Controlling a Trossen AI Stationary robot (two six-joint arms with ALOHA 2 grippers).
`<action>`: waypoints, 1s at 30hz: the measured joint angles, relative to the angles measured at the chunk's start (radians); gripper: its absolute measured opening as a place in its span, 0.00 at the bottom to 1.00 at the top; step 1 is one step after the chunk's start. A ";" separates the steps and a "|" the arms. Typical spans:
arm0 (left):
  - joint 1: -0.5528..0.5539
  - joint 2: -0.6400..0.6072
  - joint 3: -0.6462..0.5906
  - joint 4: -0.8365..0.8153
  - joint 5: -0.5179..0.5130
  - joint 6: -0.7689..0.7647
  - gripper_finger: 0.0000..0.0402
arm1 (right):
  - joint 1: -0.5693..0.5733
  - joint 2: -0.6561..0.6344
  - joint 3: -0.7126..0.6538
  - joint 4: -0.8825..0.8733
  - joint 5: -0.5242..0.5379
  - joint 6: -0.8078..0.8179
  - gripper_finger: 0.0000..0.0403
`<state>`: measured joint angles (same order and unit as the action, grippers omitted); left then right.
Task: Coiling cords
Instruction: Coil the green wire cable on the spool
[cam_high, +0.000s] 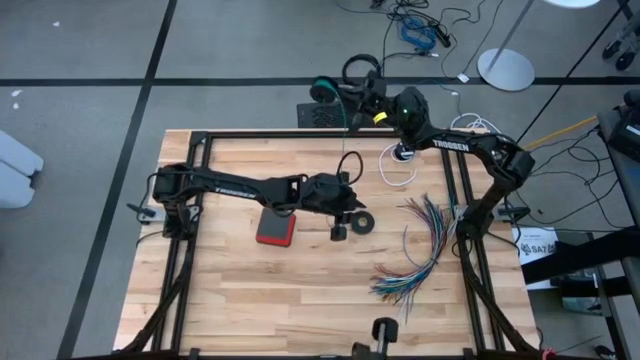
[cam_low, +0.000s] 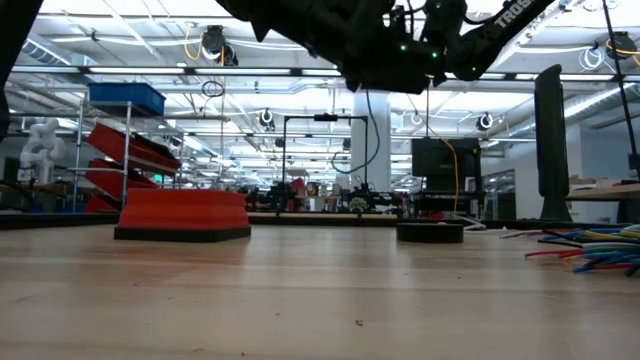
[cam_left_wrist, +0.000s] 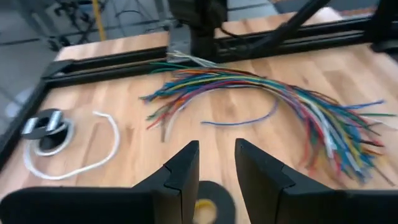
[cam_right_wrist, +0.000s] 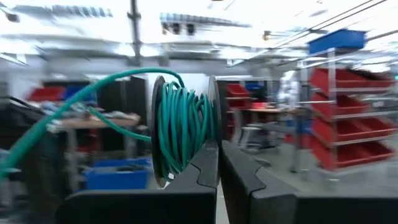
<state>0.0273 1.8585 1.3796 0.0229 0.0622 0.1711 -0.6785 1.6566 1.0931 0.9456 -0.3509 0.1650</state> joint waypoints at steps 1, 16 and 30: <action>0.000 0.004 0.000 0.003 -0.017 0.000 0.28 | 0.000 0.000 0.000 0.011 -0.021 0.029 0.00; 0.040 0.029 0.000 -0.165 -0.268 -0.008 0.28 | 0.034 -0.038 0.000 0.003 -0.193 0.111 0.00; 0.090 0.053 -0.027 -0.161 -0.276 0.103 0.28 | 0.031 -0.198 0.000 -0.271 -0.304 -0.028 0.00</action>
<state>0.1174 1.9118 1.3528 -0.1381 -0.2135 0.2743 -0.6479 1.4583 1.0931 0.6749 -0.6552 0.1373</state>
